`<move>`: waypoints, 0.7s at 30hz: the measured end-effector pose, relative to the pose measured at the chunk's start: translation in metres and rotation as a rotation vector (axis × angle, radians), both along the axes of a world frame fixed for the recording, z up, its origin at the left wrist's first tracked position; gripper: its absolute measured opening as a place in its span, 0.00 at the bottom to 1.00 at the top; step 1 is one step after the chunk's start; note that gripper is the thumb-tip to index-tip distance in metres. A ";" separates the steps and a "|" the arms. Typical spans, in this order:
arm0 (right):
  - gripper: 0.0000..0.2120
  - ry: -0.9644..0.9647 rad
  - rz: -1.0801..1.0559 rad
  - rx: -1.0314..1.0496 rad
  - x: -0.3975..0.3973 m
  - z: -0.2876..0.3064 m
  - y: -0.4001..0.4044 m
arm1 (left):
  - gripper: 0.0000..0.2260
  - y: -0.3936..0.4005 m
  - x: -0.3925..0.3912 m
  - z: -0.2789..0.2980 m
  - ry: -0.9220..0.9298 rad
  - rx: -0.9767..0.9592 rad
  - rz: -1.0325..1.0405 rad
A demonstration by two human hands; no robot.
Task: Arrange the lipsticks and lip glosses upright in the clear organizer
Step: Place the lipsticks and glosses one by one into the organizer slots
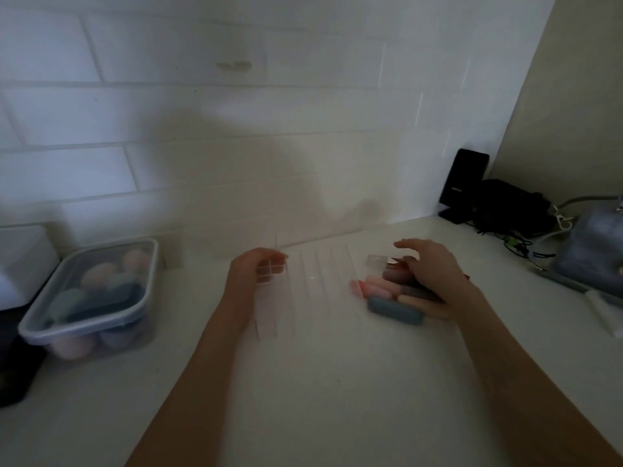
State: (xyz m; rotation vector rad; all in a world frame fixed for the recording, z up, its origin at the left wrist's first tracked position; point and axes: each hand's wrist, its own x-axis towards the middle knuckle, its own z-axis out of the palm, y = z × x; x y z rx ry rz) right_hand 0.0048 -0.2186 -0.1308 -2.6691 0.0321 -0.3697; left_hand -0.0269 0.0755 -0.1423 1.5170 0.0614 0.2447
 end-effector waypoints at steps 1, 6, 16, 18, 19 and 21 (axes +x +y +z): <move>0.16 0.046 0.000 -0.044 0.005 0.000 -0.004 | 0.11 0.000 0.002 -0.001 0.009 -0.002 -0.001; 0.12 0.061 -0.006 -0.043 0.013 -0.006 -0.007 | 0.10 -0.002 0.002 -0.003 0.041 -0.015 -0.012; 0.10 -0.118 0.200 0.373 0.002 0.024 0.028 | 0.08 -0.004 0.003 0.000 0.073 -0.013 -0.039; 0.10 -0.141 0.318 0.540 -0.007 0.038 0.043 | 0.10 -0.005 0.004 -0.001 0.057 -0.023 -0.058; 0.10 -0.165 0.365 0.623 -0.011 0.045 0.051 | 0.12 -0.006 0.005 -0.002 0.053 -0.030 -0.070; 0.10 -0.200 0.413 0.818 -0.022 0.054 0.067 | 0.18 -0.006 0.008 -0.003 0.063 -0.036 -0.088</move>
